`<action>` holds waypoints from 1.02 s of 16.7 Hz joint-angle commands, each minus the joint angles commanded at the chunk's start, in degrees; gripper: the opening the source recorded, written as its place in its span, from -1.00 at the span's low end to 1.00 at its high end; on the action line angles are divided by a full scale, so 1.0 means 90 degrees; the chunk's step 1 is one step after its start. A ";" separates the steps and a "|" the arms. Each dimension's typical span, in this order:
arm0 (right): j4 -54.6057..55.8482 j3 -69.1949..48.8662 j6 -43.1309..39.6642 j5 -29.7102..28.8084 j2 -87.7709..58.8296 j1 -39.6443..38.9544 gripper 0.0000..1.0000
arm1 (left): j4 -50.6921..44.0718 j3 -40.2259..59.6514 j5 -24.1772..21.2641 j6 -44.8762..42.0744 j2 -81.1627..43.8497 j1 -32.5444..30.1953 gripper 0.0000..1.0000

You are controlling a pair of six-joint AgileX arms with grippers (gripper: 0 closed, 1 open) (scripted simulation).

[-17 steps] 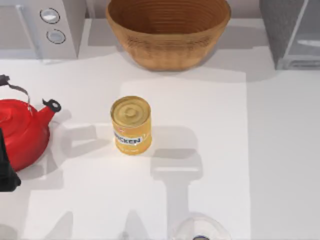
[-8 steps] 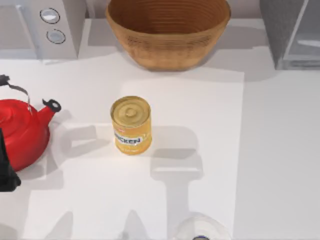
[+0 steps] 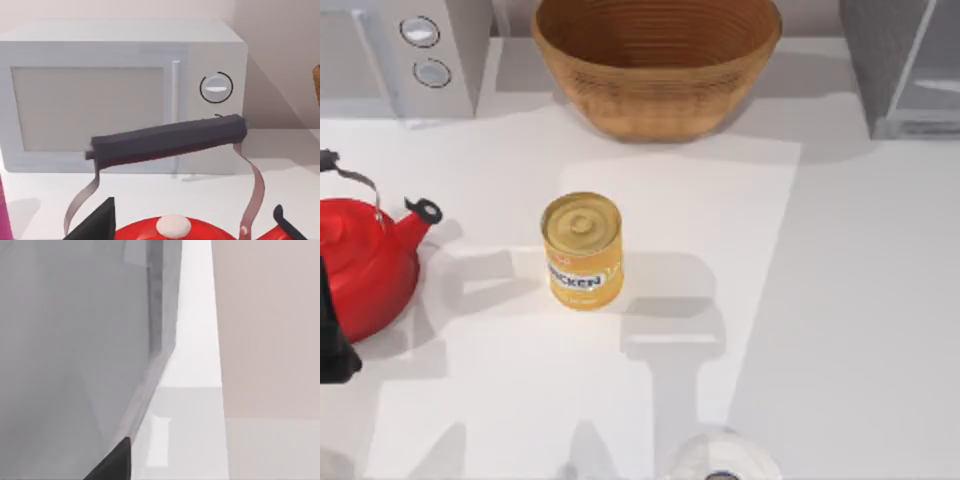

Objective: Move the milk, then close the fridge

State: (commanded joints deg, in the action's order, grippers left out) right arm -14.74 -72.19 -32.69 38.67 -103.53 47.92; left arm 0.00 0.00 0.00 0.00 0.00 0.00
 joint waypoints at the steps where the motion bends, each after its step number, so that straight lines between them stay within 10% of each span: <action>1: 0.0112 0.0095 0.0199 -0.0227 0.0065 -0.0288 1.00 | 0.0000 0.0000 0.0000 0.0000 0.0000 0.0000 1.00; 17: 0.2004 0.1698 0.3565 -0.4072 0.1175 -0.5162 1.00 | 0.0000 0.0000 0.0000 0.0000 0.0000 0.0000 1.00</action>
State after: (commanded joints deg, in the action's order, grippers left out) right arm 3.29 -56.91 -0.60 2.02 -92.95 1.46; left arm 0.00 0.00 0.00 0.00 0.00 0.00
